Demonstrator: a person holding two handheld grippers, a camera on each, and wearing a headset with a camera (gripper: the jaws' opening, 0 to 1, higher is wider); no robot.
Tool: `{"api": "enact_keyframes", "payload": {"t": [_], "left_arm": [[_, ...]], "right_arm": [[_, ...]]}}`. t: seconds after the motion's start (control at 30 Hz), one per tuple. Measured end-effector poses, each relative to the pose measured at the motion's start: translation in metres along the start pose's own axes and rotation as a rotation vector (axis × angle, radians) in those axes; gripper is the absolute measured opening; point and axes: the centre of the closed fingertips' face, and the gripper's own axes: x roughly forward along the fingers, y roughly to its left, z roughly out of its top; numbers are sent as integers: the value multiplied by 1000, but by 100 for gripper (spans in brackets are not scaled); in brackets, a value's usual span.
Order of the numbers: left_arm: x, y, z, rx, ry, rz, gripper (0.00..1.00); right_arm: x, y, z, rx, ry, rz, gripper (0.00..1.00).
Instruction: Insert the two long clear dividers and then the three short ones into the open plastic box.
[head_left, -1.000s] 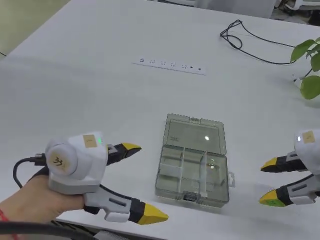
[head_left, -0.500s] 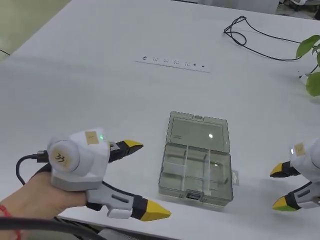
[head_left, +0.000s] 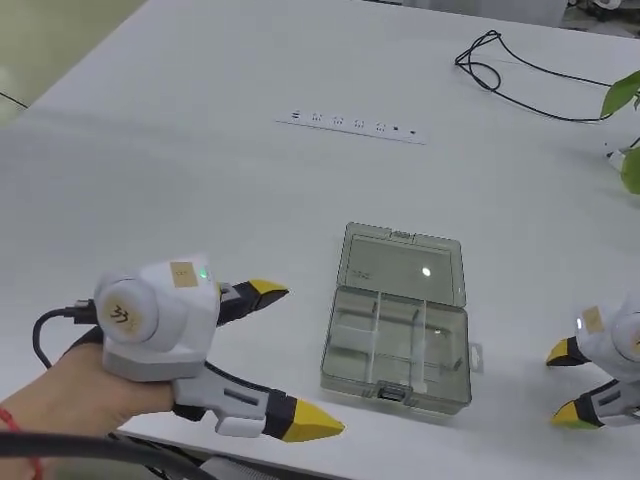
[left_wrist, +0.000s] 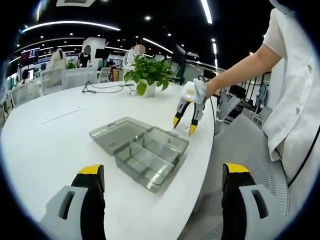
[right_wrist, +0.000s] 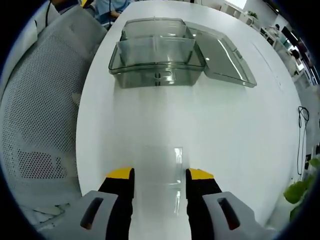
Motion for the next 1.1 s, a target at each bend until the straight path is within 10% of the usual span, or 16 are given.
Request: {"api": "enact_keyframes", "payload": {"t": [0.67, 1.1], "left_arm": [[-2, -2, 3, 12, -1, -9, 100], [0, -1, 21, -4, -40, -8, 98]], "right_arm": [[2, -5, -6, -4, 7, -14, 33], [-33, -3, 26, -2, -79, -84, 33]]}}
